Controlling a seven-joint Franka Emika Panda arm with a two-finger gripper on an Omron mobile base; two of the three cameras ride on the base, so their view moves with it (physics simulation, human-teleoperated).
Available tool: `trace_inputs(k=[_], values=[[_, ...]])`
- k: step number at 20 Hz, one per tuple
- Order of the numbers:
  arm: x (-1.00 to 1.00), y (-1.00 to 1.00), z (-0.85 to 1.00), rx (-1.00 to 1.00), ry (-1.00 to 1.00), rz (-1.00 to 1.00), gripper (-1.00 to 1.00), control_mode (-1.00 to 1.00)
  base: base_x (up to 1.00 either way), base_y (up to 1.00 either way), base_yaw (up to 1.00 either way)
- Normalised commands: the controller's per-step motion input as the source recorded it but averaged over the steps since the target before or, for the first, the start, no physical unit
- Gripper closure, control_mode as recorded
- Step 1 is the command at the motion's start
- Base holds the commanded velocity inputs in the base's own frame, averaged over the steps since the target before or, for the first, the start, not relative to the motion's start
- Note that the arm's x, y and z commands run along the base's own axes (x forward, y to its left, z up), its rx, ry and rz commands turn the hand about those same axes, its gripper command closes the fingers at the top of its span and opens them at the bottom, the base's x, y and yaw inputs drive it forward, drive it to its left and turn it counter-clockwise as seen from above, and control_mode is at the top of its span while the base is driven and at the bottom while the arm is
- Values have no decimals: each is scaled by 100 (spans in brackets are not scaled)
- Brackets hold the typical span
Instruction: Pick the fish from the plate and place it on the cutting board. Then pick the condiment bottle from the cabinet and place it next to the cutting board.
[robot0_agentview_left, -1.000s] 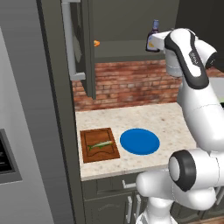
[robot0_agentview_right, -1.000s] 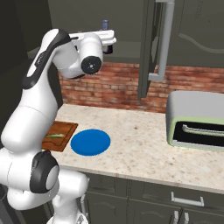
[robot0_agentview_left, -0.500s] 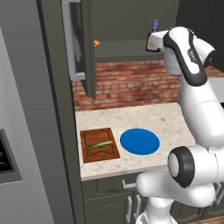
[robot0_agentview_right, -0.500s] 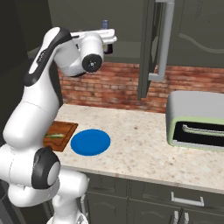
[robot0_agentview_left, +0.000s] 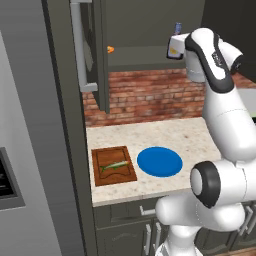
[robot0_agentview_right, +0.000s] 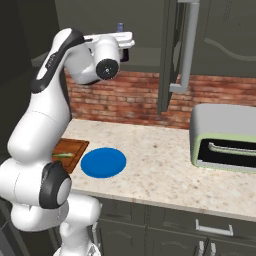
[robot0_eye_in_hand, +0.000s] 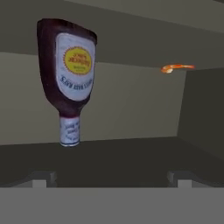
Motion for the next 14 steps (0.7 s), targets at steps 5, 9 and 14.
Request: trace_inputs(k=[5,9,14], values=[[20,-6,0,0,0,0,-100,-100,0,0,0],[19,-4,-1,0,0,0,-100,-100,0,0,0],[15,-1,-2,0,-1,0,-100,-100,0,0,0]])
